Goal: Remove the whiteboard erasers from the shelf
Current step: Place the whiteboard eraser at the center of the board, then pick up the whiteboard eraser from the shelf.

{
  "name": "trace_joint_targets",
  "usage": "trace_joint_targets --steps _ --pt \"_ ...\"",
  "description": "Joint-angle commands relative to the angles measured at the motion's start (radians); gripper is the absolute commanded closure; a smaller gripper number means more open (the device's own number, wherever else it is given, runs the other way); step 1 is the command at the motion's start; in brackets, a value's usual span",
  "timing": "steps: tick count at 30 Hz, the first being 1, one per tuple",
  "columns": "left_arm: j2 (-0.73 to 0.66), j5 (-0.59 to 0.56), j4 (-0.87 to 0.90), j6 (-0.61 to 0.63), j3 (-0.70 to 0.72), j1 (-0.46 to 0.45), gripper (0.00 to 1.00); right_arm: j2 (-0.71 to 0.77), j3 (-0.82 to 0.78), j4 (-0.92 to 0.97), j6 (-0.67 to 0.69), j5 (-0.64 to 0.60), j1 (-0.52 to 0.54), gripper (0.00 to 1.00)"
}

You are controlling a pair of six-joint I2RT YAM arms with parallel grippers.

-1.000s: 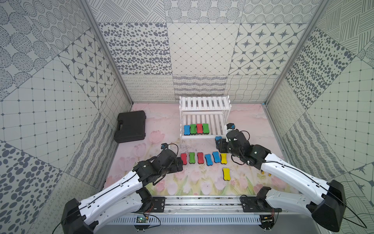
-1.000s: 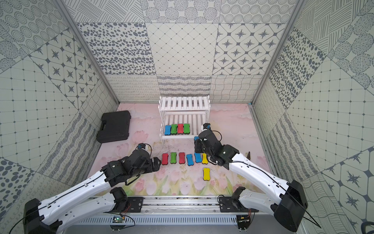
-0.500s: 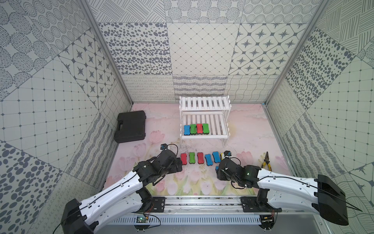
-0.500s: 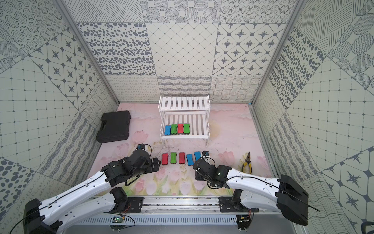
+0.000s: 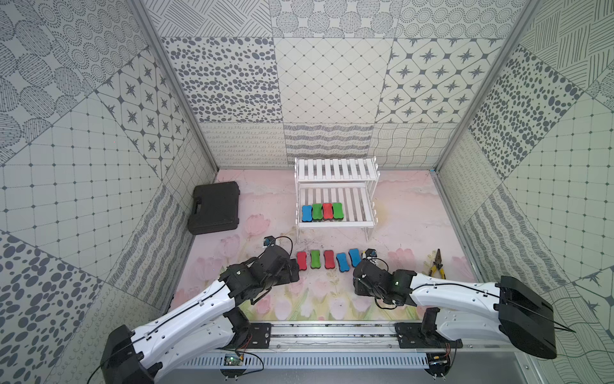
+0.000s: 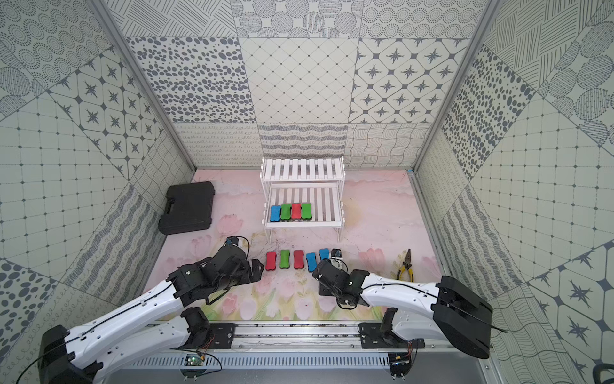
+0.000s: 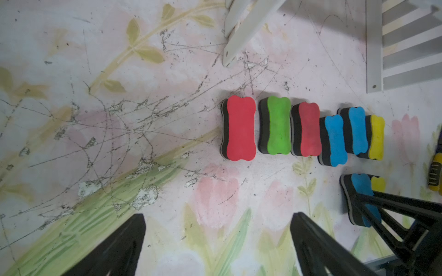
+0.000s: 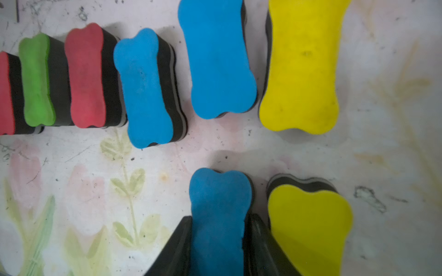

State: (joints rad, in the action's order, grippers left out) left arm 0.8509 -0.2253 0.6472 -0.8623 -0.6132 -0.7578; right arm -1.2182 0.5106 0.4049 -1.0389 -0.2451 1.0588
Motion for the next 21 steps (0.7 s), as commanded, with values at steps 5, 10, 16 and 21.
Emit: trace_joint_targets --steps 5,10,16,21 --pt "-0.007 -0.01 0.026 0.001 -0.005 0.002 0.01 0.051 0.074 0.031 0.032 -0.043 -0.004 0.49" --pt "-0.009 -0.007 0.027 0.003 -0.003 0.002 0.0 0.183 0.115 0.061 0.106 -0.034 -0.009 0.5" --pt "-0.001 0.001 0.012 0.001 0.003 0.003 0.01 0.16 0.31 0.095 0.302 -0.022 -0.089 0.5" --pt "-0.006 0.004 0.017 0.003 -0.008 0.002 0.01 0.027 0.483 0.037 0.432 -0.003 -0.196 0.49"
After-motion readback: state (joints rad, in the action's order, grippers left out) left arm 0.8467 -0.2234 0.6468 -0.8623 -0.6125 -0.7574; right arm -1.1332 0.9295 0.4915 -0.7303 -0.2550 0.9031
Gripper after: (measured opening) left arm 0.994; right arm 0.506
